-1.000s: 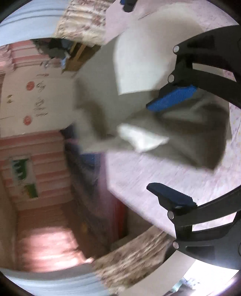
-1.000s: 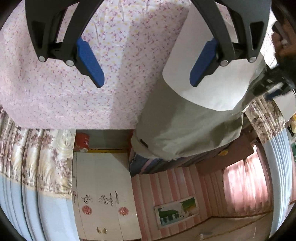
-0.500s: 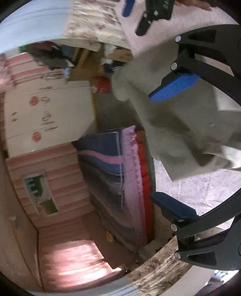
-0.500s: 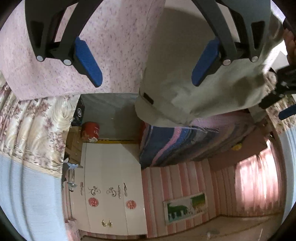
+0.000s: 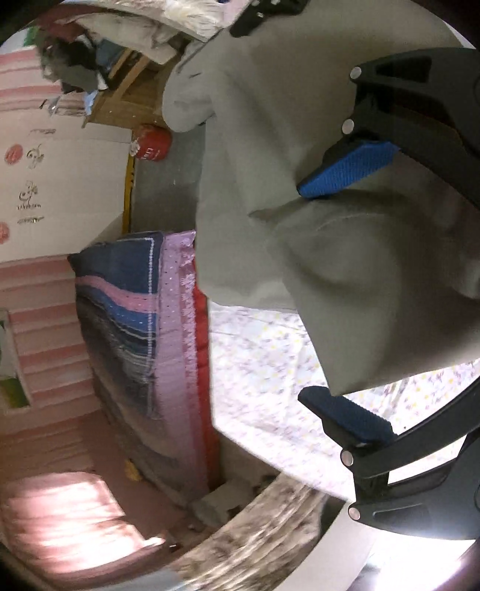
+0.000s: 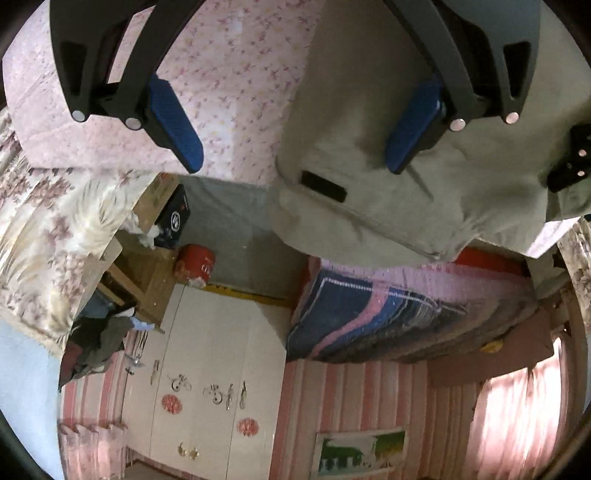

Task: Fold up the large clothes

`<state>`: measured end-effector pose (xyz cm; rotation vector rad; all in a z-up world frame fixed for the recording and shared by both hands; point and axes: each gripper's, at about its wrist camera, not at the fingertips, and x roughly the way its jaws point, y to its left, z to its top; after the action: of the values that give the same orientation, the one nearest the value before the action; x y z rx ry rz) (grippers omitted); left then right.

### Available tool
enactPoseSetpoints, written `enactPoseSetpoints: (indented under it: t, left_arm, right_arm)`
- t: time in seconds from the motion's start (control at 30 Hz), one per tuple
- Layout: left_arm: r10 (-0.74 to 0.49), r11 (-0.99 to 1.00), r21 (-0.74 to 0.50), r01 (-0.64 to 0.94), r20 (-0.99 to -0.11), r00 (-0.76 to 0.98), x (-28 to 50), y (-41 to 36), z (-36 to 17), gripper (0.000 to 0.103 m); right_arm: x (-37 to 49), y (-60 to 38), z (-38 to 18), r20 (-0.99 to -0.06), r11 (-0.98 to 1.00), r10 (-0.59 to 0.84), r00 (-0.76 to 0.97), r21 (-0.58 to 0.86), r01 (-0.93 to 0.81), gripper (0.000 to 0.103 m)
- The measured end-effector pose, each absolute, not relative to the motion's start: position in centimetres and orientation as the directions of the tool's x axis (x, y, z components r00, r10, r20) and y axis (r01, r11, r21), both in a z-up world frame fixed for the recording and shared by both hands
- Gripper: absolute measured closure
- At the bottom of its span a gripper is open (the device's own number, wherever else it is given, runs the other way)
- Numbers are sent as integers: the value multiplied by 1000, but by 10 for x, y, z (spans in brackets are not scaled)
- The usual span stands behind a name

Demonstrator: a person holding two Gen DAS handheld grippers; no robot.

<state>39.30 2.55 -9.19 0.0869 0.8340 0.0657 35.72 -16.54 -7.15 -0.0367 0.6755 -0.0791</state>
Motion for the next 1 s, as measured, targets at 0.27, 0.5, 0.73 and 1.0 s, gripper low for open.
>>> enactPoseSetpoints:
  t: [0.27, 0.5, 0.73, 1.0]
  left_arm:
    - [64, 998, 62, -27, -748, 661, 382, 32, -100, 3]
    - [-40, 997, -80, -15, -652, 757, 303, 42, -55, 3]
    - [-60, 998, -23, 60, -666, 743, 259, 15, -75, 3]
    - [-72, 997, -61, 41, -675, 734, 261, 25, -106, 3]
  right_arm:
    - [334, -170, -54, -628, 997, -77, 774, -39, 67, 3]
    - [223, -147, -16, -543, 998, 54, 838, 16, -55, 2]
    - [186, -125, -43, -521, 993, 8, 854, -98, -69, 2]
    - [194, -129, -74, -601, 994, 30, 799, -66, -87, 3]
